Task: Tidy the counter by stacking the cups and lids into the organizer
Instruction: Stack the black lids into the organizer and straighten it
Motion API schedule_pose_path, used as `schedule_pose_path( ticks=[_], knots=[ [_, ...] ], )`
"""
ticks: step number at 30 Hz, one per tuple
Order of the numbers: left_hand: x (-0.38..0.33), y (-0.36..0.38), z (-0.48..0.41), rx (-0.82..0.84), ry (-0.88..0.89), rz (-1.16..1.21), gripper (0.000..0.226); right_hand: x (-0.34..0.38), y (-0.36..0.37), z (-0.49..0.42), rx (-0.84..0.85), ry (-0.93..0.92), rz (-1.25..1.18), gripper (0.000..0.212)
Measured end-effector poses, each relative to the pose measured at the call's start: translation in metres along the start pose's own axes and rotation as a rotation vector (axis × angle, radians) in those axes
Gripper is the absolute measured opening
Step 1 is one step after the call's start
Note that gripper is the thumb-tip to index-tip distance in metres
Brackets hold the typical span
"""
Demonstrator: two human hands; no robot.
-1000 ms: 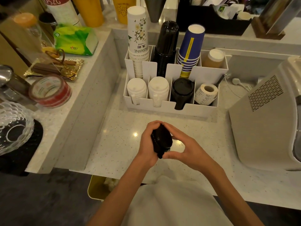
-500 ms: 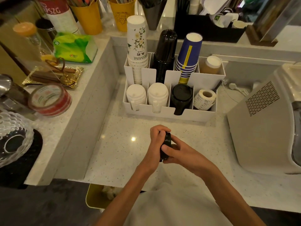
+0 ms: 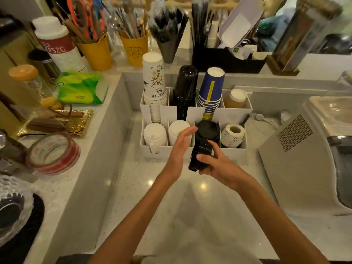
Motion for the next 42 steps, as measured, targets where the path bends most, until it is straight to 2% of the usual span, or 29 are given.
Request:
schedule_pose_path(
  ticks=[2, 5, 8, 11, 16, 21, 34, 42],
  knots=[
    [0.009, -0.037, -0.018, -0.166, 0.024, -0.363, 0.029, 0.027, -0.018, -0.008, -0.1, -0.091, 0.156, 0.074],
    [0.027, -0.082, -0.039, -0.271, 0.115, -0.886, 0.031, 0.071, -0.042, -0.027, -0.299, -0.276, 0.663, 0.08],
    [0.069, -0.091, -0.053, -0.123, 0.01, -1.149, 0.041, 0.091, -0.043, -0.05, -0.421, -0.276, 1.214, 0.089],
    [0.1, -0.082, -0.052, -0.016, -0.059, -1.331, 0.05, 0.091, -0.033, -0.073, -0.389, -0.193, 1.434, 0.093],
    [0.106, -0.084, -0.052, -0.104, -0.02, -1.284, 0.044, 0.092, -0.028, -0.087, -0.347, -0.114, 1.628, 0.094],
    [0.108, -0.086, -0.05, -0.132, 0.029, -1.23, 0.048, 0.094, -0.028, -0.09, -0.296, -0.123, 1.654, 0.093],
    [0.114, -0.085, -0.049, -0.195, 0.071, -1.179, 0.046, 0.098, -0.032, -0.102, -0.019, -0.168, 1.808, 0.098],
    [0.113, -0.085, -0.048, -0.222, 0.077, -1.164, 0.042, 0.09, -0.032, -0.098, 0.0, -0.267, 1.926, 0.097]
  ],
)
Point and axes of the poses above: each hand's wrist, its own z-axis away from the middle knuckle, its own y-axis out of the palm, x = y × z, the point moved 6 cm from there along -z, towards the middle knuckle, and after that the axes turned 8 degrees about -z, right-handed, at the moved point
